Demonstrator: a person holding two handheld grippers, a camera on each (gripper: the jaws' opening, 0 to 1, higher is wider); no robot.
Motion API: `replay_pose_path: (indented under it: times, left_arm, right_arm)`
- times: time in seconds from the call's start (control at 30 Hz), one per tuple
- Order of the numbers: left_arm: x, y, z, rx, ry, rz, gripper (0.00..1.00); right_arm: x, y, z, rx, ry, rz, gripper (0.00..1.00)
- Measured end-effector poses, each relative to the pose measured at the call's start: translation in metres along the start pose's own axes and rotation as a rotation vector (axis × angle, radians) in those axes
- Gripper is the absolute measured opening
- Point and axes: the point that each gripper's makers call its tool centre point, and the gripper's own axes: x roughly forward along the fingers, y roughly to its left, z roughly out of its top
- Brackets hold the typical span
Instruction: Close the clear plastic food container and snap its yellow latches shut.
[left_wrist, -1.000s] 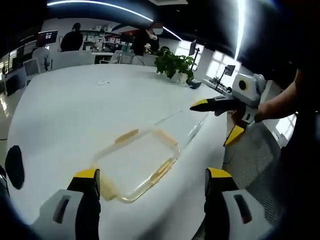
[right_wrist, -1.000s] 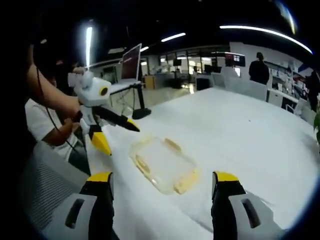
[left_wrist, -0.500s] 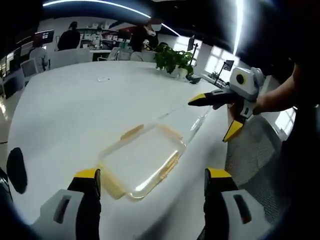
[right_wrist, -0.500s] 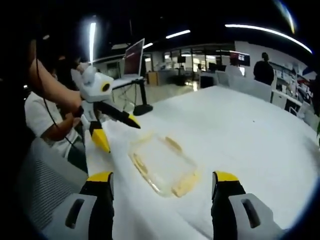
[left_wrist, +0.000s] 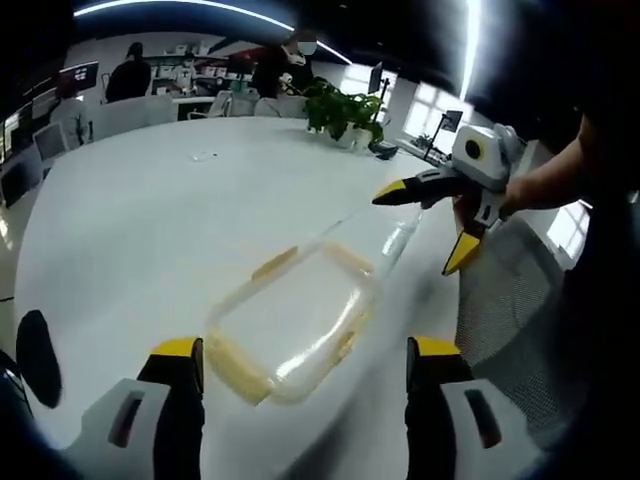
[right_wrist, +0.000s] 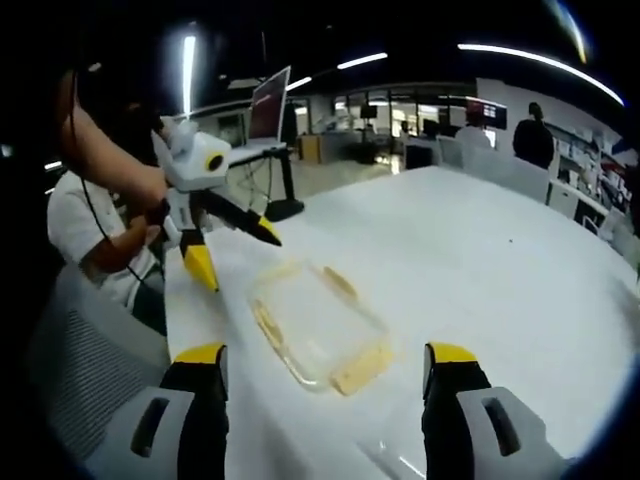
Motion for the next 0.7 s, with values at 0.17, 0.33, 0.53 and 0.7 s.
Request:
replay_pose_path:
  times: [0.17, 0.33, 0.53, 0.7]
  left_arm:
    - [0.002, 0.005, -0.003, 0.035, 0.029, -0.015, 0.82]
    - [0.003, 0.007, -0.004, 0.073, 0.046, -0.038, 0.81]
    - [0.008, 0.005, -0.012, 0.117, 0.072, -0.052, 0.79]
    - [0.01, 0.008, -0.014, 0.133, 0.085, -0.054, 0.78]
  right_arm:
    - [0.002, -0.003, 0.001, -0.004, 0.031, 0.0, 0.8]
    - [0.007, -0.009, 0.005, -0.012, 0.05, 0.01, 0.79]
    - [0.014, -0.008, 0.001, -0.037, 0.057, 0.039, 0.78]
    - [0.02, -0.009, -0.005, -0.05, 0.071, 0.06, 0.78]
